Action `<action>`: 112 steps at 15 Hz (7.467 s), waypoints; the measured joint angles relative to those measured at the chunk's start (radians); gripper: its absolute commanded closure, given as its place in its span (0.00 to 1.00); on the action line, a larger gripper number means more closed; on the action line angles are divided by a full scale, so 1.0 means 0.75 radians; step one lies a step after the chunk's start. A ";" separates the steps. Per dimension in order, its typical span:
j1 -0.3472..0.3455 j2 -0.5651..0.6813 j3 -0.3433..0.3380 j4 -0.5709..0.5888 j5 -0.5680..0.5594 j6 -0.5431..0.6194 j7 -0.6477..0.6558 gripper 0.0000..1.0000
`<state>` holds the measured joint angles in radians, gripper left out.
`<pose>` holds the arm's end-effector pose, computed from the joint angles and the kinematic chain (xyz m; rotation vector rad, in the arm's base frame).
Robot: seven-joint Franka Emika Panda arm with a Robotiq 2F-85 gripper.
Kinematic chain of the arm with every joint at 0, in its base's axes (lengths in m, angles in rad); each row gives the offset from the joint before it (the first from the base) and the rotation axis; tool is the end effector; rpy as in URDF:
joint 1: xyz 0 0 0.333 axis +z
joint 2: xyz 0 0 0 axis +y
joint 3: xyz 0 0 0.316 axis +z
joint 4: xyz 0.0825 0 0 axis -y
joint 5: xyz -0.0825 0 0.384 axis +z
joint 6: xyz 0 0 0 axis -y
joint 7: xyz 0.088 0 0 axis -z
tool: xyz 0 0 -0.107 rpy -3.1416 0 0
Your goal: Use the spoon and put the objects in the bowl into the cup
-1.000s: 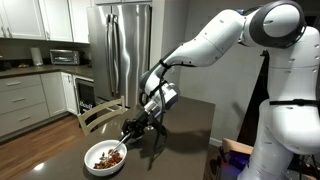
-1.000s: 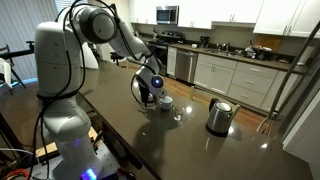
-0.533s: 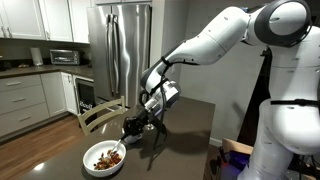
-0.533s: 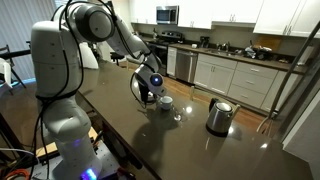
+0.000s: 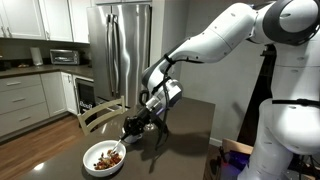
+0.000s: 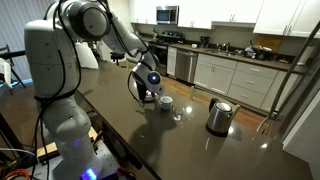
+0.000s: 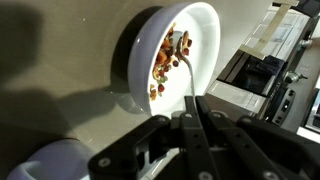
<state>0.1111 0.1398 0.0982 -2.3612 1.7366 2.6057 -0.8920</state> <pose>0.4938 0.0841 0.2641 -2.2319 0.5214 -0.4351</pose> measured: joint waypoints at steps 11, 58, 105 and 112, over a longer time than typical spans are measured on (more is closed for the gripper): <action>0.000 -0.095 0.003 -0.020 -0.151 0.167 0.042 0.95; -0.212 -0.339 -0.225 -0.189 -0.309 -0.103 0.060 0.95; -0.198 -0.401 -0.056 -0.143 -1.365 0.331 0.758 0.95; -0.130 -0.410 -0.063 -0.051 -1.157 0.225 0.706 0.95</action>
<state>0.0139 -0.1677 0.0506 -2.3993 0.8685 2.7743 -0.3624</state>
